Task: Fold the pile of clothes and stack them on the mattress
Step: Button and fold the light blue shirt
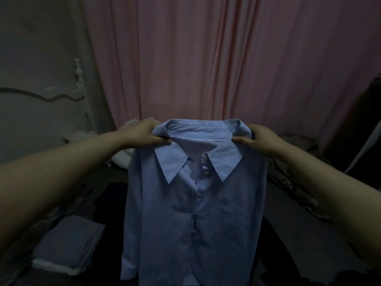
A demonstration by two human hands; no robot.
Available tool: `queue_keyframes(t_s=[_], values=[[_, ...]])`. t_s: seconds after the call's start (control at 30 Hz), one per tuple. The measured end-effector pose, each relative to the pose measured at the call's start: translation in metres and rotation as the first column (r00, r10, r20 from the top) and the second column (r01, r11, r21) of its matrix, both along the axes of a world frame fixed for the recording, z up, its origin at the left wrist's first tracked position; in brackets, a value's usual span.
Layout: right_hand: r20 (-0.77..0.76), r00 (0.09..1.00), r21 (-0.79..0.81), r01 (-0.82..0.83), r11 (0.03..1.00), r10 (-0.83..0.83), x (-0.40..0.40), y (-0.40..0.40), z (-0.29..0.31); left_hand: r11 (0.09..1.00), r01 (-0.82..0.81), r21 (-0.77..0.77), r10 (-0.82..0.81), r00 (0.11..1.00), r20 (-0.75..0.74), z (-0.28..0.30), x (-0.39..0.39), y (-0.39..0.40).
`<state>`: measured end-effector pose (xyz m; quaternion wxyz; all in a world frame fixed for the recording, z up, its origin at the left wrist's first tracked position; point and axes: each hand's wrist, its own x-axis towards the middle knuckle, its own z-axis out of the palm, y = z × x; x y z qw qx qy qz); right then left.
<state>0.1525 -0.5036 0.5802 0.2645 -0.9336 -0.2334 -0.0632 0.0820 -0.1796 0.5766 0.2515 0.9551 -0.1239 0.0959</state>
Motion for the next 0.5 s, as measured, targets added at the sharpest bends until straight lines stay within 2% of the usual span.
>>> queue_keyframes(t_s=[0.17, 0.23, 0.3, 0.37, 0.43, 0.5], values=[[0.016, 1.0, -0.149, 0.029, 0.988, -0.027, -0.005, 0.002, 0.0, 0.97, -0.157, -0.188, 0.172, 0.983, 0.067, -0.012, -0.003, -0.007], [0.002, 1.0, -0.133, 0.031, 0.991, -0.031, -0.01, 0.005, 0.004, 0.952, -0.188, -0.24, 0.21, 0.975, 0.068, -0.013, -0.004, -0.01], [-0.1, 0.995, -0.087, 0.021, 0.996, -0.03, -0.019, 0.006, 0.015, 0.936, -0.202, -0.288, 0.221, 0.974, 0.037, -0.006, -0.008, -0.01], [-0.244, 0.969, -0.15, 0.001, 0.989, -0.038, -0.028, 0.004, 0.031, 0.937, -0.206, -0.281, 0.194, 0.979, -0.069, 0.008, -0.015, -0.008], [-0.405, 0.913, -0.244, -0.068, 0.967, -0.037, -0.035, 0.002, 0.044, 0.978, -0.152, -0.143, 0.111, 0.958, -0.264, 0.026, -0.021, -0.005], [-0.577, 0.817, -0.236, -0.16, 0.958, -0.006, -0.039, 0.001, 0.052, 1.0, -0.022, -0.015, 0.012, 0.872, -0.489, 0.041, -0.023, 0.0]])
